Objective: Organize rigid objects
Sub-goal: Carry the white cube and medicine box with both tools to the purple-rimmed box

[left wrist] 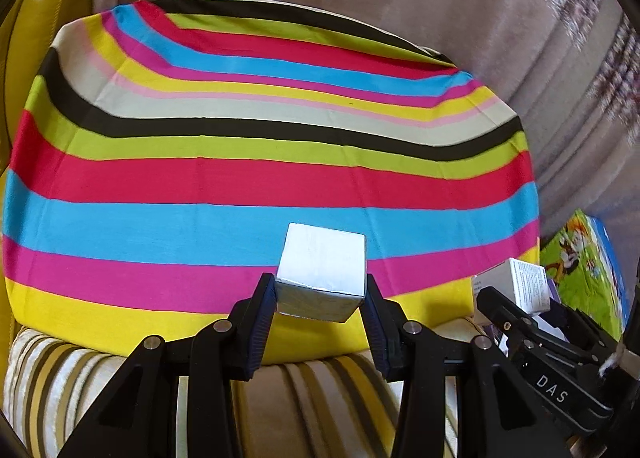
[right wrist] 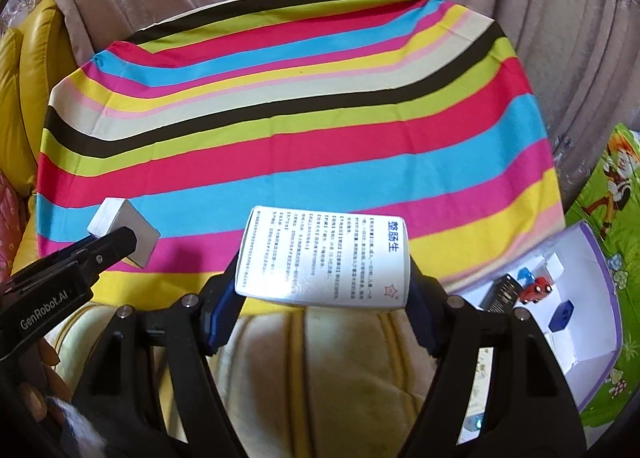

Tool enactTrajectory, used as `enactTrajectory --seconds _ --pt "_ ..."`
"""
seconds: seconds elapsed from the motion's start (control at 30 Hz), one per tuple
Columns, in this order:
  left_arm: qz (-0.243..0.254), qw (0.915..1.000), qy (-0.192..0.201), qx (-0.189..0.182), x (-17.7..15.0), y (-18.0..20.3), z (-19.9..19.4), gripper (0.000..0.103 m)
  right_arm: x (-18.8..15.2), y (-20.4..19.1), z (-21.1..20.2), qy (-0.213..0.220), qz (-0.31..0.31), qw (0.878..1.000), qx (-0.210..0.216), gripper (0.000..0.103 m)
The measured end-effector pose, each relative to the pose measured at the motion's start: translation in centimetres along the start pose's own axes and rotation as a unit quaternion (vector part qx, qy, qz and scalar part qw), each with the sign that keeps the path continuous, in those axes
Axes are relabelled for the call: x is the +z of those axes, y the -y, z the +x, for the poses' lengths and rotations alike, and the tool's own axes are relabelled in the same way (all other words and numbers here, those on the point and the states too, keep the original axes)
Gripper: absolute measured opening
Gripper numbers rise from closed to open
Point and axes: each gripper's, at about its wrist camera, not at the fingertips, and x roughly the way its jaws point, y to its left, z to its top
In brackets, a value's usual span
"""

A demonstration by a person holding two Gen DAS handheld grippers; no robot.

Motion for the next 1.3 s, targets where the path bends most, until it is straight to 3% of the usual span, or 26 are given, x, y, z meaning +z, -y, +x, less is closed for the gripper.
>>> enactTrajectory --seconds 0.77,1.3 --pt "0.096 0.9938 -0.033 -0.046 -2.3 8.7 -0.1 0.043 -3.5 8.6 -3.4 -0.01 0.04 0.998 -0.046 0.074" --pt "0.182 0.9746 -0.083 -0.1 -5.2 17.4 1.2 0.043 -6.2 16.4 -6.1 -0.01 0.085 0.991 -0.099 0.074"
